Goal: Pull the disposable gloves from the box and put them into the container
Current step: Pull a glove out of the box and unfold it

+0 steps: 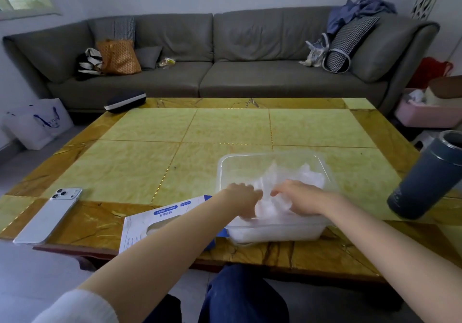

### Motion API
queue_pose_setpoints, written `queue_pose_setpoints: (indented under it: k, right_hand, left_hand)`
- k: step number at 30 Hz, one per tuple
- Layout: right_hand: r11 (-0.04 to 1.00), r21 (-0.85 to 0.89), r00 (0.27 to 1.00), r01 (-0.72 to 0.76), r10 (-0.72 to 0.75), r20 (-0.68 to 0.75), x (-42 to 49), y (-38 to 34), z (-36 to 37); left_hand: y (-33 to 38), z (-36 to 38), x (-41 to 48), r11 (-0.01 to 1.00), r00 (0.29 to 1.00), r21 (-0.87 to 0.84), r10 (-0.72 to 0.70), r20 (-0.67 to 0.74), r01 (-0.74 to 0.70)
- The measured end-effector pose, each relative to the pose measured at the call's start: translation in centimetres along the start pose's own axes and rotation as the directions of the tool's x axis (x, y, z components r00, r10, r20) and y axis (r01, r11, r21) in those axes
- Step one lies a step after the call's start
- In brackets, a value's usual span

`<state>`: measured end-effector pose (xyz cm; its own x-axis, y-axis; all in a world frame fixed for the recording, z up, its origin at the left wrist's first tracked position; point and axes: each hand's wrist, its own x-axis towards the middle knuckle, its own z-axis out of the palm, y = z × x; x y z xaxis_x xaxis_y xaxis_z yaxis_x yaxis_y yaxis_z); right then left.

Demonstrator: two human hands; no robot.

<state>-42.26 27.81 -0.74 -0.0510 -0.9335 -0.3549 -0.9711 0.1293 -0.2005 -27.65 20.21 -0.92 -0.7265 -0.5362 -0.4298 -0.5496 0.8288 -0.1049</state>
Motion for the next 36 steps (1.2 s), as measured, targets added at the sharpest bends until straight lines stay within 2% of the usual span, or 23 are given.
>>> queue_pose_setpoints:
  k: [2,7,14,17,19,21,22,24,27,29,32,34,36]
  right_hand:
    - [1.000,0.019,0.998,-0.003,0.002,0.056,0.8,0.7,0.6]
    - [0.999,-0.049,0.990,-0.013,0.020,0.138,1.7,1.1,0.8]
    - [0.996,-0.045,0.990,-0.083,0.087,0.113,1.3,0.9,-0.1]
    - [0.990,-0.069,0.993,-0.121,0.120,-0.021,0.1,-0.4,-1.9]
    - [0.997,-0.010,0.976,-0.079,0.075,-0.203,-0.9,-2.3,-2.7]
    - [0.996,0.047,0.901,0.070,-0.043,-0.431,-1.6,-4.8,-2.6]
    - [0.985,0.050,0.841,0.162,-0.111,-0.529,-1.8,-6.1,-2.3]
    - [0.945,0.012,0.726,0.328,-0.243,-0.643,-1.8,-8.8,-1.6]
    - [0.870,-0.066,0.634,0.488,-0.405,-0.658,-1.0,-12.7,-0.1]
    - [0.833,-0.068,0.632,0.550,-0.467,-0.619,0.0,-15.4,1.4]
    - [0.836,0.013,0.736,0.549,-0.475,-0.483,1.8,-18.9,4.1]
    - [0.878,0.041,0.827,0.477,-0.432,-0.359,3.3,-20.4,5.4]
    - [0.911,0.040,0.881,0.410,-0.384,-0.275,4.8,-20.9,6.4]
  left_hand:
    - [-0.1,0.4,0.8,0.996,0.995,0.081,-0.049,0.082,0.042]
    - [-0.1,1.1,1.7,0.990,0.995,0.118,-0.079,0.054,0.072]
    - [-0.5,0.9,1.3,0.994,0.999,0.109,-0.032,0.020,0.030]
    - [-1.2,-0.2,0.1,0.999,0.989,0.032,-0.007,-0.149,0.012]
    - [-1.9,-0.9,-1.5,0.999,0.927,-0.043,-0.005,-0.375,-0.012]
    - [-3.0,-0.8,-3.5,0.990,0.805,-0.134,-0.053,-0.591,-0.033]
    - [-3.7,-0.5,-4.5,0.984,0.752,-0.177,-0.092,-0.653,-0.034]
    - [-5.6,0.8,-6.5,0.964,0.698,-0.265,-0.189,-0.690,0.000]
    - [-8.4,4.0,-9.0,0.918,0.722,-0.374,-0.348,-0.599,0.132]
    - [-10.1,6.5,-10.5,0.874,0.763,-0.418,-0.442,-0.472,0.248]
    - [-11.9,9.5,-12.6,0.817,0.837,-0.462,-0.491,-0.242,0.346]
    - [-13.1,11.0,-13.7,0.803,0.873,-0.464,-0.473,-0.116,0.374]
    - [-13.9,12.0,-14.3,0.808,0.898,-0.454,-0.439,-0.037,0.376]
